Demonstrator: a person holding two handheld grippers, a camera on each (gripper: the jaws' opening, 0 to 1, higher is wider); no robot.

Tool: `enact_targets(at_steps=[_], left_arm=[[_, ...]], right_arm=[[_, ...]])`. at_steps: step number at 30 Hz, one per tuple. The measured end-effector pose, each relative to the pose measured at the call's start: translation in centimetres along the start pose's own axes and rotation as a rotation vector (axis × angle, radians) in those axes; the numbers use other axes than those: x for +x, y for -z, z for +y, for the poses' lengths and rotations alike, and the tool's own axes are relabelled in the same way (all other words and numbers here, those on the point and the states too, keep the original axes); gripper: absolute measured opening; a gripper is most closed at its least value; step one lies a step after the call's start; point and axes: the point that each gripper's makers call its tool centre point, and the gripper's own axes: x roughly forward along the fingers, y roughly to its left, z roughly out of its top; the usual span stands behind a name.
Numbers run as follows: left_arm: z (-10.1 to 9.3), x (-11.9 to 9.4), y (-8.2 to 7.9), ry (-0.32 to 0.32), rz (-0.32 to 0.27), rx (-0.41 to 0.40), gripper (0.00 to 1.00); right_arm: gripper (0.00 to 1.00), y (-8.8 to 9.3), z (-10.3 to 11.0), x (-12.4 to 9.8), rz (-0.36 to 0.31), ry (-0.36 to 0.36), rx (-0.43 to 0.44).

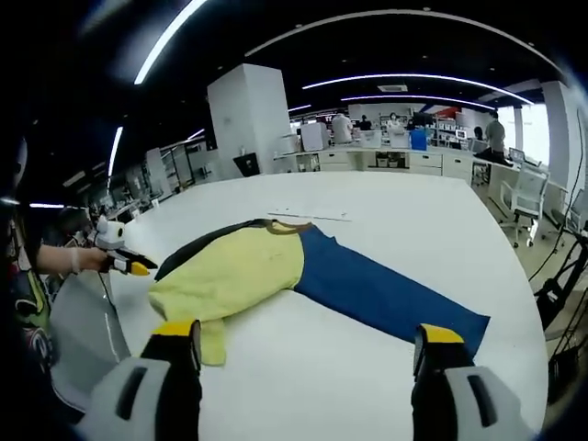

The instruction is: Fold the garment on the visible template until the final outline fits inside the template.

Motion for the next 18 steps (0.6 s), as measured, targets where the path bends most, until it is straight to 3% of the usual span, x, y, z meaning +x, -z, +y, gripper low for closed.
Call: enact_targets(at_steps=[12, 16, 18], left_arm=[[0.2, 1.6, 1.3, 0.002, 0.047, -0.023, 0.11], [0.7, 1.8, 1.3, 0.001, 0.041, -0.050, 0.00], [0.8, 1.5, 1.0, 0.004, 0.032, -0.066, 0.00]], right_arm=[[0.96, 0.4, 0.0, -0.4, 0.004, 0.008, 0.013], [0.96, 0.6, -0.1, -0.3, 0.011, 0.006, 0.012], [0.95, 0.6, -0.1, -0.2, 0.010, 0.001, 0.014]])
